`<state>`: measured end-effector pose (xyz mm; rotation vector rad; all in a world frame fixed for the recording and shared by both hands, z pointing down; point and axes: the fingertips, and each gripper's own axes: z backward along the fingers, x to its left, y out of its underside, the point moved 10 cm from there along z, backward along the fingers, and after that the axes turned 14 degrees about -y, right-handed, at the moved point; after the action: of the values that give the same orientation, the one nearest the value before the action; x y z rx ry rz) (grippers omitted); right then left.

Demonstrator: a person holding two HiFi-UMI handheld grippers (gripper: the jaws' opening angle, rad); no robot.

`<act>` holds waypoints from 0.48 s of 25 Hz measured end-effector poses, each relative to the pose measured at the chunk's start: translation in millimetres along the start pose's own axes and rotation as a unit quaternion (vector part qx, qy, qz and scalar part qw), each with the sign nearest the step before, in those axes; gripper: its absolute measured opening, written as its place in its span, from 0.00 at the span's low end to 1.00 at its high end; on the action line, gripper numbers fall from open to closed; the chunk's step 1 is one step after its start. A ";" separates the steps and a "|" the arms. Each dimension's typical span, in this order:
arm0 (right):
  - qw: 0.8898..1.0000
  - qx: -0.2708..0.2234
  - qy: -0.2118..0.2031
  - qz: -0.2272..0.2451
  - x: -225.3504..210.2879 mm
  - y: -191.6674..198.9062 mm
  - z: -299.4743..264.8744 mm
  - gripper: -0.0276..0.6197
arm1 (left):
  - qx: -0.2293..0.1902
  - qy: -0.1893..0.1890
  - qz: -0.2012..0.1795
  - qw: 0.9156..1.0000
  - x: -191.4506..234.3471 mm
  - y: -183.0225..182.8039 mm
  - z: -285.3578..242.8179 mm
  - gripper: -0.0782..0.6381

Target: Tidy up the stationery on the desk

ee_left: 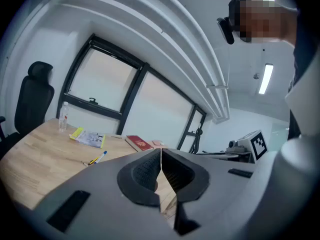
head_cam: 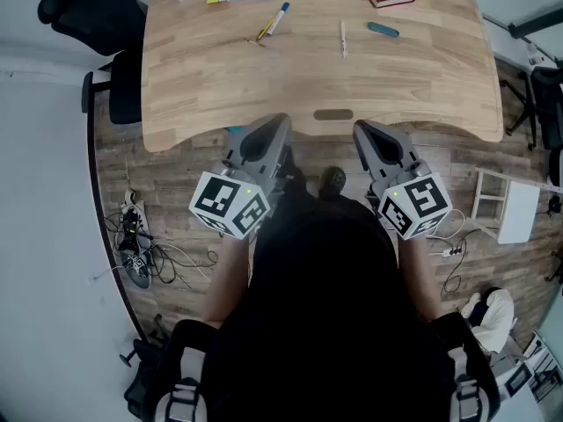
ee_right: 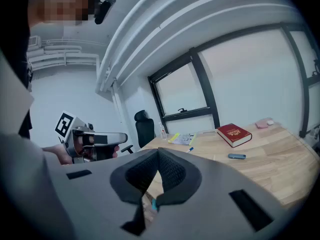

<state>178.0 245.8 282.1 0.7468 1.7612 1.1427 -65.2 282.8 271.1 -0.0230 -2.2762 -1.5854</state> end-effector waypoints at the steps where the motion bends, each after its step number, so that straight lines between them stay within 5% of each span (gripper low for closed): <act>1: 1.000 -0.001 0.000 -0.002 1.2 -0.5 -3.4 0.07 | 0.000 0.000 0.001 1.000 3.4 -1.0 0.9 0.16; 12: 0.999 -0.018 0.024 -0.025 5.9 -5.2 -39.8 0.08 | 0.006 0.009 0.002 1.000 42.5 -13.4 -0.1 0.16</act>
<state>139.4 233.2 282.7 0.6561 1.7842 1.1638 -107.7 269.6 271.9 -0.0095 -2.2702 -1.5647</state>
